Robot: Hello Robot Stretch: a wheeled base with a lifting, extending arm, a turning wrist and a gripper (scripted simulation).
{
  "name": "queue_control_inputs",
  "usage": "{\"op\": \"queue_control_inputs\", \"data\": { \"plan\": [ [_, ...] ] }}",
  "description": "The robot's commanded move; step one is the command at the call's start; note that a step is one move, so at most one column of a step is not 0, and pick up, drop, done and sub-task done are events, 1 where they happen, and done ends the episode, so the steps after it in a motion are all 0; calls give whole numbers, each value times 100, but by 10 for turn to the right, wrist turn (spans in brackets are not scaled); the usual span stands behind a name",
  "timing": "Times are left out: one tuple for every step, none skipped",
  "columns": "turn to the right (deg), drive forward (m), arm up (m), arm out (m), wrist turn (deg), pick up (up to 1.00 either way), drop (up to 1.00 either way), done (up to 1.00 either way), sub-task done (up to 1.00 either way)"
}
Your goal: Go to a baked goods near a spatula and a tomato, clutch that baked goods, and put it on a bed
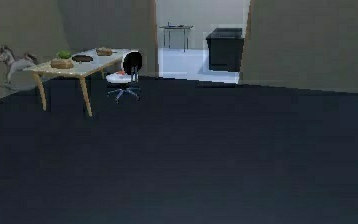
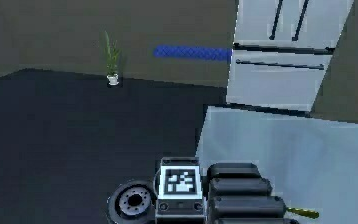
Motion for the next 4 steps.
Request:
{"op": "queue_control_inputs", "data": {
  "plan": [
    [0, 100, 0, 0, 0, 0, 0, 0, 0],
    [0, 100, 0, 0, 0, 0, 0, 0, 0],
    [0, 100, 0, 0, 0, 0, 0, 0, 0],
    [0, 100, 0, 0, 0, 0, 0, 0, 0]
  ]
}}
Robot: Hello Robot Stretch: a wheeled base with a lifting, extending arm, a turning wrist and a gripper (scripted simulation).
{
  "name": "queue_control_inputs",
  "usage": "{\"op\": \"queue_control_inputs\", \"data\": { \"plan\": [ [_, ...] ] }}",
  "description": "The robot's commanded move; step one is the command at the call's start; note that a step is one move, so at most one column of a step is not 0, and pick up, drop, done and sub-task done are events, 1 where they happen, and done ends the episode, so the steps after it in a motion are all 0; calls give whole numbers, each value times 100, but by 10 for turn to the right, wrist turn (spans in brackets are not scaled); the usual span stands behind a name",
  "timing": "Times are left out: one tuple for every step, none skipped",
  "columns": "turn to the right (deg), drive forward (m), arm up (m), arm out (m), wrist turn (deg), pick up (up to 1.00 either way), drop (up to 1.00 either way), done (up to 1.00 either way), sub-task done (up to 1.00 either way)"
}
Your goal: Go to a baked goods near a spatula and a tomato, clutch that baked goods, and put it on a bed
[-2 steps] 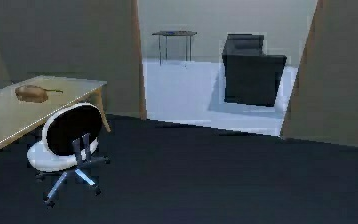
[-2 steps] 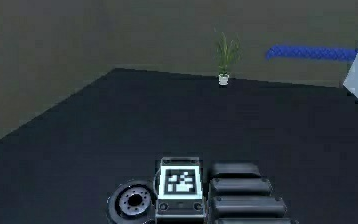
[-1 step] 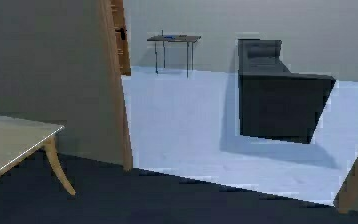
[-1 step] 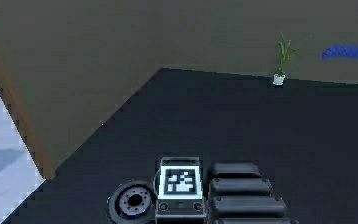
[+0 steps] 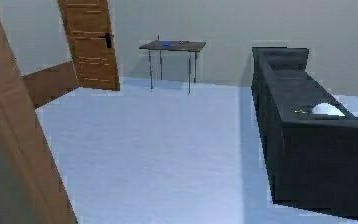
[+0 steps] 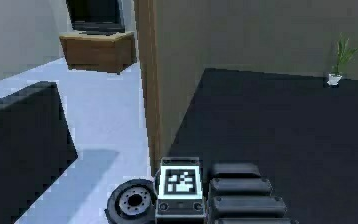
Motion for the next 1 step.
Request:
{"op": "queue_control_inputs", "data": {
  "plan": [
    [0, 75, 0, 0, 0, 0, 0, 0, 0]
  ]
}}
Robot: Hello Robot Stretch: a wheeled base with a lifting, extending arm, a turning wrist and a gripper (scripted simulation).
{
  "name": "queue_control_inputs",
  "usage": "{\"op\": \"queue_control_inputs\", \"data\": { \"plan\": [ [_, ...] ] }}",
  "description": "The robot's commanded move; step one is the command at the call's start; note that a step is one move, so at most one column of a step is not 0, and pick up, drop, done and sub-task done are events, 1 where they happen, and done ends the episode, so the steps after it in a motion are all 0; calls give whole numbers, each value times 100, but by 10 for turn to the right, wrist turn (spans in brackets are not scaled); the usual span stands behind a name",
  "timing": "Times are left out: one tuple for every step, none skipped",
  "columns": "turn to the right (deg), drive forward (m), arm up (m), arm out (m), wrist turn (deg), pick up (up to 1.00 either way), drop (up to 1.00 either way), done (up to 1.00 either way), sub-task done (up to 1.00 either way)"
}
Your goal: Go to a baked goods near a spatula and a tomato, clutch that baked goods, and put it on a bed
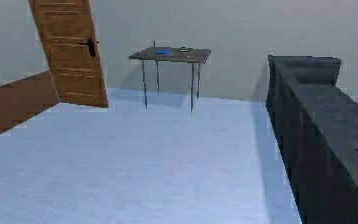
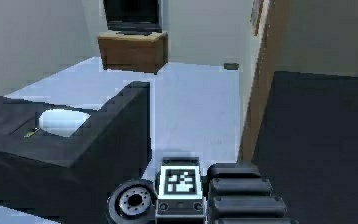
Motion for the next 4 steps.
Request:
{"op": "queue_control_inputs", "data": {
  "plan": [
    [0, 45, 0, 0, 0, 0, 0, 0, 0],
    [-450, 0, 0, 0, 0, 0, 0, 0, 0],
    [0, 100, 0, 0, 0, 0, 0, 0, 0],
    [0, 85, 0, 0, 0, 0, 0, 0, 0]
  ]
}}
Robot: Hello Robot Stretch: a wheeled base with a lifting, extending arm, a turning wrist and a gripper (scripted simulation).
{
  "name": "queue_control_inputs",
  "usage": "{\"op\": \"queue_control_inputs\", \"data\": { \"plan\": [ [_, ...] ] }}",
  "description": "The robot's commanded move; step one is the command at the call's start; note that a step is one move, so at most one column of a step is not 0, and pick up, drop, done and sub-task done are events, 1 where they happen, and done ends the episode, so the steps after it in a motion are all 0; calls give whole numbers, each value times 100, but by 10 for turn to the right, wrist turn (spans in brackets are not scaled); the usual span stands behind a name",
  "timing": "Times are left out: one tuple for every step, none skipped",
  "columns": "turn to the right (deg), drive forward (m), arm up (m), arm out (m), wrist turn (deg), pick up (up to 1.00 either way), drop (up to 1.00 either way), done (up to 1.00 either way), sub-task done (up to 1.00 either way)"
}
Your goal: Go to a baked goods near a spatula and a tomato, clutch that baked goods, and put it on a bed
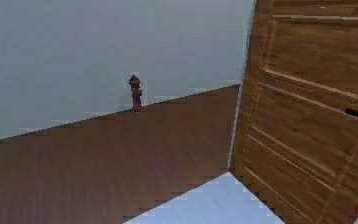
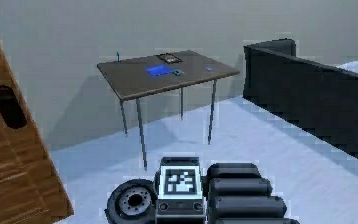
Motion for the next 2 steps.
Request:
{"op": "queue_control_inputs", "data": {
  "plan": [
    [-90, 0, 0, 0, 0, 0, 0, 0, 0],
    [0, 100, 0, 0, 0, 0, 0, 0, 0]
  ]
}}
